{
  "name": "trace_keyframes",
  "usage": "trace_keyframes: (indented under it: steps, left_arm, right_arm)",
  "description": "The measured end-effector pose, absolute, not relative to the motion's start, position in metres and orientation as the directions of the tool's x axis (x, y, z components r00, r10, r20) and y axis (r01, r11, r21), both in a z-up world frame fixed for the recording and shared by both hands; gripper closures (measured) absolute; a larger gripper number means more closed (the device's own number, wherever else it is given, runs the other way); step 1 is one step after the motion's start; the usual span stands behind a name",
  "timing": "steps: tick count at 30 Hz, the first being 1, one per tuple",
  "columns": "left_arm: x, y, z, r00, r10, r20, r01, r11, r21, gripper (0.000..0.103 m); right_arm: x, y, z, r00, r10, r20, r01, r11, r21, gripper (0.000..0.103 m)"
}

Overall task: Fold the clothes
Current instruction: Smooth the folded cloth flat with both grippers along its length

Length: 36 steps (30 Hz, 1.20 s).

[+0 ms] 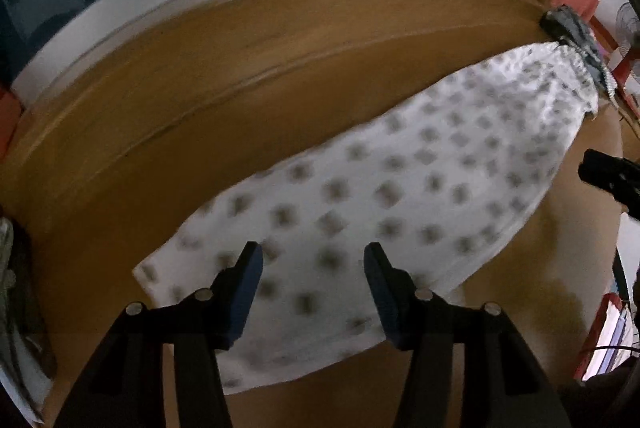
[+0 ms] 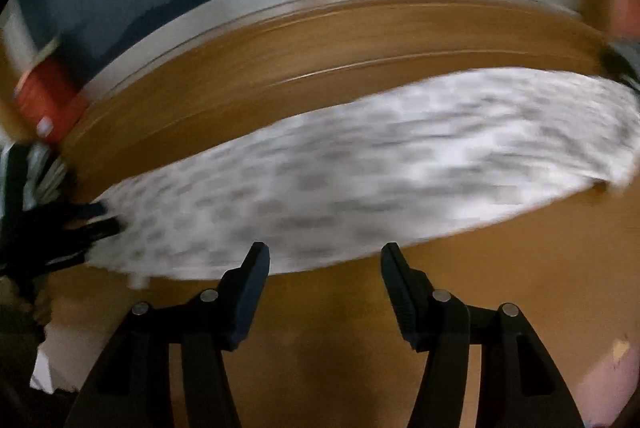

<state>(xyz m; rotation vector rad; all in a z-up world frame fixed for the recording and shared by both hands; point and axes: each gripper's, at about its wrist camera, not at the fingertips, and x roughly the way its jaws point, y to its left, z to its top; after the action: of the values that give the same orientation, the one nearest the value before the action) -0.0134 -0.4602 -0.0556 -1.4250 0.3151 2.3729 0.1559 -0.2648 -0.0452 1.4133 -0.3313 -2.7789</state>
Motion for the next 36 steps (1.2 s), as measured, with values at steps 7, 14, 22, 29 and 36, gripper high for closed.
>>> trace_keyframes:
  steps: [7, 14, 22, 29, 36]
  left_arm:
    - [-0.017, -0.336, -0.060, -0.376, 0.295, -0.878, -0.463, -0.881, -0.097, 0.053]
    - [-0.024, -0.235, -0.079, -0.361, 0.286, -0.888, -0.443, -0.890, -0.107, 0.053]
    - [-0.023, -0.212, -0.088, -0.380, 0.172, -0.909, -0.397, -0.918, -0.008, 0.051]
    - [-0.022, -0.210, -0.087, -0.380, 0.159, -0.911, -0.408, -0.913, 0.010, 0.053]
    - [-0.020, -0.154, -0.071, -0.348, 0.299, -0.889, -0.490, -0.866, -0.099, 0.053]
  right_arm:
    - [0.156, -0.111, -0.049, -0.604, 0.059, -0.795, -0.301, -0.941, 0.158, 0.045]
    - [0.123, -0.031, -0.065, -0.593, 0.042, -0.804, -0.297, -0.940, 0.170, 0.045]
    - [0.116, -0.004, -0.080, -0.530, -0.011, -0.848, -0.238, -0.958, 0.161, 0.083]
    - [0.138, 0.015, -0.068, -0.515, -0.015, -0.857, -0.255, -0.952, 0.170, 0.083]
    - [0.139, 0.050, -0.037, -0.536, -0.037, -0.843, -0.252, -0.946, 0.202, 0.059]
